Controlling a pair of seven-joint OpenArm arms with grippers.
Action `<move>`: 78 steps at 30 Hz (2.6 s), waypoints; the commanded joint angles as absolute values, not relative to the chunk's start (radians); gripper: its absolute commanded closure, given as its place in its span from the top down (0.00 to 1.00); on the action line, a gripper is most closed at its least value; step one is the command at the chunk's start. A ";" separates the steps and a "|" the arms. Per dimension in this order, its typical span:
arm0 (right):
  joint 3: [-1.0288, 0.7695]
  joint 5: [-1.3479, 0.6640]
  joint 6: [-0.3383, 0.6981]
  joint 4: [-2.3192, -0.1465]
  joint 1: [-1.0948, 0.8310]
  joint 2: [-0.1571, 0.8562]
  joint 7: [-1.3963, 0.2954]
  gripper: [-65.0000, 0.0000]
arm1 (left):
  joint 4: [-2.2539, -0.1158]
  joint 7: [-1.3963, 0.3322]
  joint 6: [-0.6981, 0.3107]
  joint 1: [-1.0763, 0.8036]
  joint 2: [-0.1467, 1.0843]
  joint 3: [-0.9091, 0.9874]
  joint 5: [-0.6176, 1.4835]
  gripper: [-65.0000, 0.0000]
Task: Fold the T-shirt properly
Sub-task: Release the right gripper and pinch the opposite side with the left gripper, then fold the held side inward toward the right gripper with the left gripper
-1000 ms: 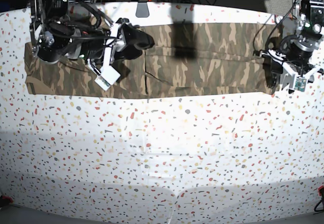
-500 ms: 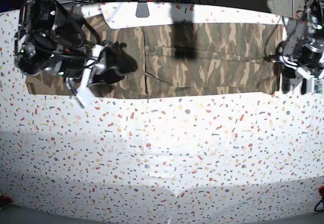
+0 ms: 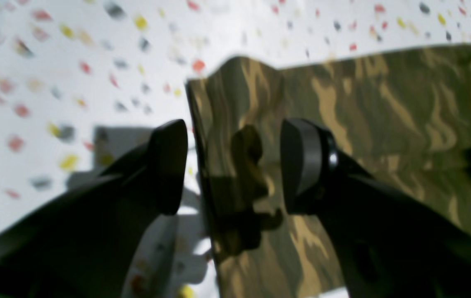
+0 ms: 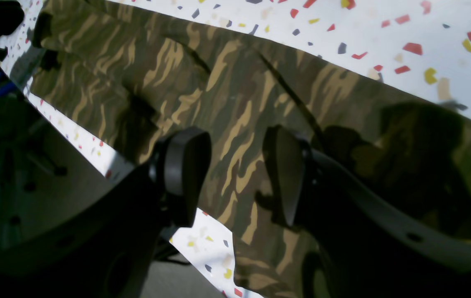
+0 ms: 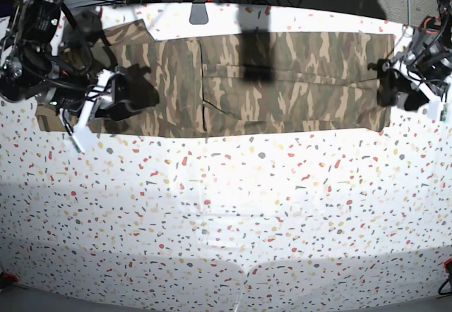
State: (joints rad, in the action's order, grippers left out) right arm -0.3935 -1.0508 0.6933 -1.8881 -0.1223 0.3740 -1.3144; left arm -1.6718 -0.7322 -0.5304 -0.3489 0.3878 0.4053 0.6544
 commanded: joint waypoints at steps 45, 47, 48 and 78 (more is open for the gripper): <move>-0.426 -1.104 0.698 -1.907 -0.117 0.385 -1.298 0.47 | -1.301 -0.780 -0.698 -0.272 0.421 0.412 1.037 0.00; -0.426 -1.104 0.698 -1.907 -0.117 0.385 -1.298 0.47 | -1.301 -0.754 -0.664 -0.271 0.459 0.412 1.033 0.00; -0.426 -1.104 0.698 -1.907 -0.117 0.385 -1.298 0.47 | -1.301 -0.744 -0.649 -0.270 0.480 0.412 1.008 0.00; -0.425 -1.104 0.698 -1.907 -0.117 0.371 -1.272 0.47 | -2.070 -0.705 -0.266 -0.554 0.519 0.398 0.850 0.00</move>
State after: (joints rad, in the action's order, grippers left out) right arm -0.4194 -1.0771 0.6933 -1.8893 -0.1280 0.3573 -1.2907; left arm -2.0541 -0.7349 -0.2623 -0.5575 0.5022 0.3912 0.8383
